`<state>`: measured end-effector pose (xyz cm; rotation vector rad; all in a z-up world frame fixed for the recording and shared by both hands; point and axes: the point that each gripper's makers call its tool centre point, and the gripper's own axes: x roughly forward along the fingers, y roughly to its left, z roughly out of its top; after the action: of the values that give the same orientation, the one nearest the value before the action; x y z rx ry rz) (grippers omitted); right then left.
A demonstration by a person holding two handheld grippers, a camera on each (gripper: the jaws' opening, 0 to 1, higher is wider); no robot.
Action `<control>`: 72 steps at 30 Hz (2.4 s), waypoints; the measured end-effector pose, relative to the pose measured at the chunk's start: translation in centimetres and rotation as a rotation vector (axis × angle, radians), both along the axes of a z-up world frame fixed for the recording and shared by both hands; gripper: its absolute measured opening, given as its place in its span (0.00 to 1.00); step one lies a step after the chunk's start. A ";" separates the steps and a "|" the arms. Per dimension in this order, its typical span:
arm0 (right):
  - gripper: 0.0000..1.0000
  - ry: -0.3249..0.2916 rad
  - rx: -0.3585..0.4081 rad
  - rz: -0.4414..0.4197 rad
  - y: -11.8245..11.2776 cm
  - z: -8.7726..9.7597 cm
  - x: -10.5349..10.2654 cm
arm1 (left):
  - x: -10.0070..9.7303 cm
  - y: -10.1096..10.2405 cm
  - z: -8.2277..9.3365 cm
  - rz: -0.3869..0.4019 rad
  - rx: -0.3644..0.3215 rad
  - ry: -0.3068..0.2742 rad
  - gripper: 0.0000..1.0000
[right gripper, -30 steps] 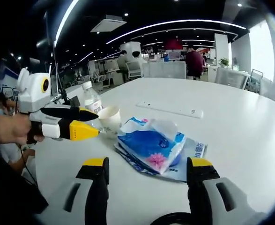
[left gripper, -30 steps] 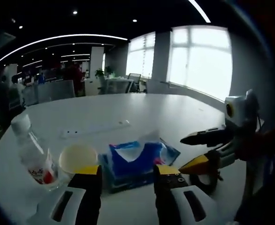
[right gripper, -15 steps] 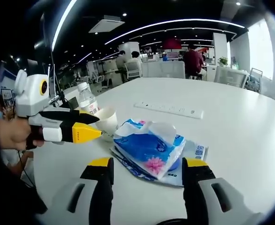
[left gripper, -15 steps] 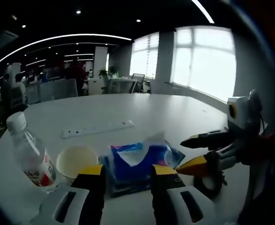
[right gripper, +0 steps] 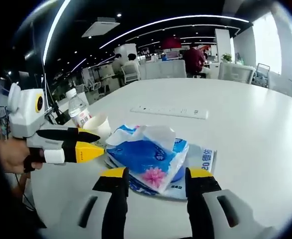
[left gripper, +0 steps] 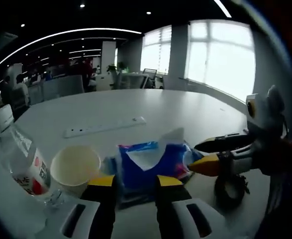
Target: Arrange the tabletop items into an orderly group along one side of the table until the central work area is clear of visible clutter.
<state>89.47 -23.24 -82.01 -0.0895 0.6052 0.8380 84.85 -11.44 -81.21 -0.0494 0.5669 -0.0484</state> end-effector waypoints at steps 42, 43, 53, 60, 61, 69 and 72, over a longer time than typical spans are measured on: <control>0.05 0.052 -0.050 -0.062 -0.6 -3.0 1.3 | 2.3 0.6 0.0 0.019 0.124 -0.040 0.08; 0.05 0.051 -0.050 -0.062 -0.5 -3.0 1.3 | 2.5 0.6 0.0 0.014 0.141 -0.039 0.08; 0.04 0.068 -0.040 -0.051 -0.3 -3.3 1.0 | 3.0 0.7 -2.1 -0.026 0.124 0.034 0.01; 0.03 0.072 -0.031 -0.051 -0.4 -3.5 1.3 | 2.9 0.5 -2.2 -0.060 0.142 0.034 0.00; 0.03 0.071 -0.029 -0.051 -0.4 -3.6 1.3 | 2.9 0.5 -2.2 -0.066 0.146 0.034 0.00; 0.00 0.040 -0.030 -0.057 -0.7 -3.2 1.7 | 2.7 0.2 -1.9 -0.089 0.166 0.025 0.00; 0.00 0.033 -0.025 -0.056 -0.7 -3.0 1.9 | 2.6 0.1 -1.7 -0.093 0.170 0.017 0.00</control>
<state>91.34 -23.90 -84.99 -0.0813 0.6464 0.7793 87.48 -11.35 -82.88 0.1422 0.5888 -0.0899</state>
